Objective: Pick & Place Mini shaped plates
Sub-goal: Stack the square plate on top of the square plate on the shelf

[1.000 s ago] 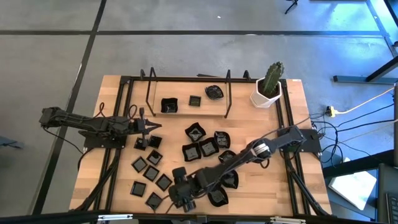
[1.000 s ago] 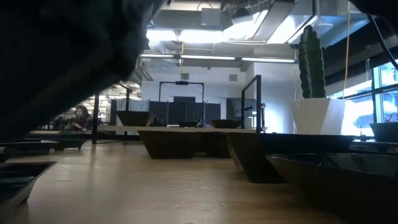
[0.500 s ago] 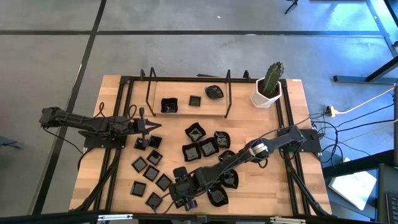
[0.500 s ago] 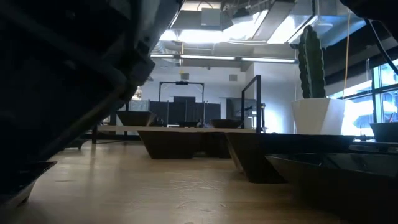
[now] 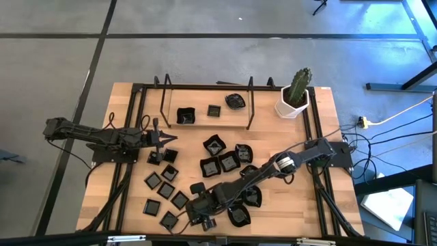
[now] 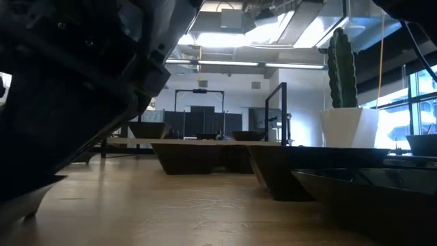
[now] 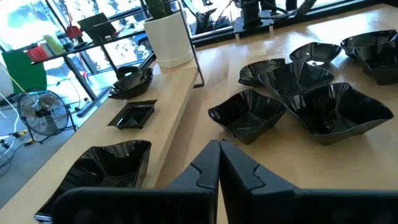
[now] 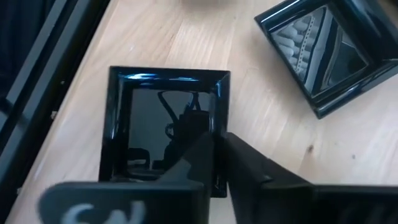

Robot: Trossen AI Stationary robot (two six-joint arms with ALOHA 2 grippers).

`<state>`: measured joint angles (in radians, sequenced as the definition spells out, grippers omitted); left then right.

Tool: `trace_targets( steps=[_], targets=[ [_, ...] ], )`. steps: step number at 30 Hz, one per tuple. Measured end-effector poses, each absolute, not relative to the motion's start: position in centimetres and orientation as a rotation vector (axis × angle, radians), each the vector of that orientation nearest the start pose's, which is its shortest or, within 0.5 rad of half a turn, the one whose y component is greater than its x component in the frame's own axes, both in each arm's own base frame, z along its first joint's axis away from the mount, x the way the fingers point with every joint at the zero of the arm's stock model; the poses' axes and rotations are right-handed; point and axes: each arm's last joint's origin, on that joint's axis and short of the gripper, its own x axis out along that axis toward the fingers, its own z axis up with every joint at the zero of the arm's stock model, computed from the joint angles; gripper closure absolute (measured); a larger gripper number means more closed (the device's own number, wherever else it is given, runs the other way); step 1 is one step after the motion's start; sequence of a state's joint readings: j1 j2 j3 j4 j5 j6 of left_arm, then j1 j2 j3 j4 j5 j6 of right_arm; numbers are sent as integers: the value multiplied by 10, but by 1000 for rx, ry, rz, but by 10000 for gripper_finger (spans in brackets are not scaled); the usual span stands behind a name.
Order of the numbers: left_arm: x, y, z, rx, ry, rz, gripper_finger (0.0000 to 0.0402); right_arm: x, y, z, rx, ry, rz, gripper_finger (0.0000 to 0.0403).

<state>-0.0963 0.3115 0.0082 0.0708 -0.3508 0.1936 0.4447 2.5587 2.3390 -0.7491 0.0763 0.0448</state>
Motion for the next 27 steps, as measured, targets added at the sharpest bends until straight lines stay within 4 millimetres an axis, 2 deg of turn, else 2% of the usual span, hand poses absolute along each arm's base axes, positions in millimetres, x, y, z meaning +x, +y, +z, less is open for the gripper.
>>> trace_targets(
  steps=[5, 12, 19, 24, 27],
  targets=[
    [113, -1, 147, 243, 251, 231, 394, 499, 230, 180, -190, 925, 347, 396],
    [113, -1, 147, 236, 250, 231, 398, 501, 219, 216, -109, 839, 417, 391],
    [113, -1, 147, 236, 251, 231, 394, 482, 189, 286, -121, 777, 371, 394],
    [113, -1, 147, 236, 251, 232, 397, 460, 150, 342, -187, 730, 222, 396],
    [113, -1, 147, 229, 245, 232, 399, 445, 120, 372, -218, 708, 128, 399]
  ],
)
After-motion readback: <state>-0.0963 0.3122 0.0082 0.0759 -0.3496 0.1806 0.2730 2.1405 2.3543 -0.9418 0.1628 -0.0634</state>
